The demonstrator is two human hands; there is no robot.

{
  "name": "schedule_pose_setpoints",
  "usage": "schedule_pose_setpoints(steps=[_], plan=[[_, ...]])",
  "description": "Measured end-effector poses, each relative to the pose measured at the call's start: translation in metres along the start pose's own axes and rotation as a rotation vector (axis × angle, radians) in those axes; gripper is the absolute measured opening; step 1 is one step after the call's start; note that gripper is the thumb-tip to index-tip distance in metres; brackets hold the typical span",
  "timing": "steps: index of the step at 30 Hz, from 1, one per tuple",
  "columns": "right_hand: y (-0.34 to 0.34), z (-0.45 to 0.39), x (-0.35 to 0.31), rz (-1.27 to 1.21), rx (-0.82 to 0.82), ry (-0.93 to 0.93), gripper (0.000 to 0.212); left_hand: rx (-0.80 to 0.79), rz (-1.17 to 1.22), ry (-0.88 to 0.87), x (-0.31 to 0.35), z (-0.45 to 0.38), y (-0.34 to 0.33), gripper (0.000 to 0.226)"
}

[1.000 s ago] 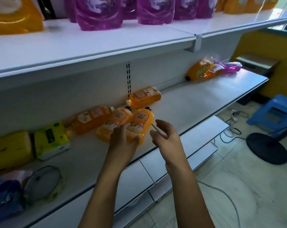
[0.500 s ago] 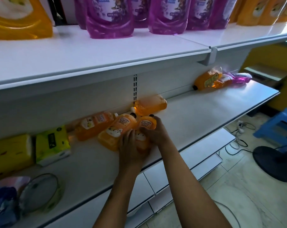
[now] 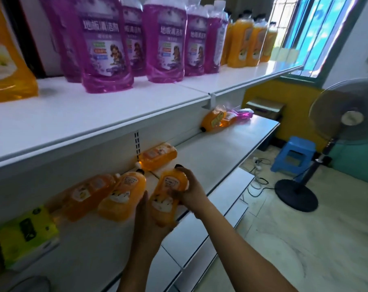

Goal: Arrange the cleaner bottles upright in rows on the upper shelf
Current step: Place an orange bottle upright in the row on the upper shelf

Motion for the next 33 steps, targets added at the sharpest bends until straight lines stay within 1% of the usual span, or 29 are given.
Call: schedule_pose_setpoints(steps=[2, 5, 8, 10, 12, 15, 18, 22, 25, 28, 33], plan=[[0.004, 0.019, -0.014, 0.013, 0.038, 0.035, 0.075, -0.07, 0.003, -0.013, 0.002, 0.007, -0.001, 0.133], [0.008, 0.051, -0.038, 0.155, 0.104, 0.137, 0.073, -0.1, 0.246, -0.04, 0.016, 0.033, 0.023, 0.125], [0.01, 0.084, -0.072, 0.228, 0.119, 0.229, 0.069, -0.151, 0.442, -0.055, 0.029, 0.05, 0.041, 0.124], [0.013, 0.103, -0.101, 0.256, 0.117, 0.275, 0.07, -0.187, 0.607, -0.096, 0.041, 0.055, 0.057, 0.112], [0.018, 0.12, -0.124, 0.228, 0.115, 0.27, 0.07, -0.251, 0.769, -0.127, 0.056, 0.061, 0.071, 0.104], [0.029, 0.142, -0.163, 0.243, 0.135, 0.296, 0.072, -0.339, 0.916, -0.232, 0.094, 0.069, 0.098, 0.105], [0.041, 0.156, -0.196, 0.235, 0.154, 0.345, 0.073, -0.377, 0.975, -0.331, 0.131, 0.071, 0.111, 0.105], [0.065, 0.17, -0.229, 0.198, 0.187, 0.402, 0.07, -0.368, 1.005, -0.384, 0.171, 0.068, 0.119, 0.103], [0.095, 0.176, -0.24, 0.186, 0.226, 0.42, 0.069, -0.372, 0.997, -0.442, 0.204, 0.063, 0.116, 0.1], [0.127, 0.178, -0.247, 0.161, 0.233, 0.436, 0.069, -0.317, 0.973, -0.483, 0.236, 0.056, 0.107, 0.099], [0.192, 0.16, -0.267, 0.12, 0.167, 0.482, 0.07, -0.207, 0.955, -0.541, 0.302, 0.028, 0.088, 0.094]])
Point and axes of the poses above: each hand's wrist, its own z-axis away from the middle knuckle, its own y-axis out of the back of the hand, x = y × z, the point moved 9 cm from there along -z, towards the middle knuckle, and after that the axes turned 14 degrees about -z, right-handed, at the moved point
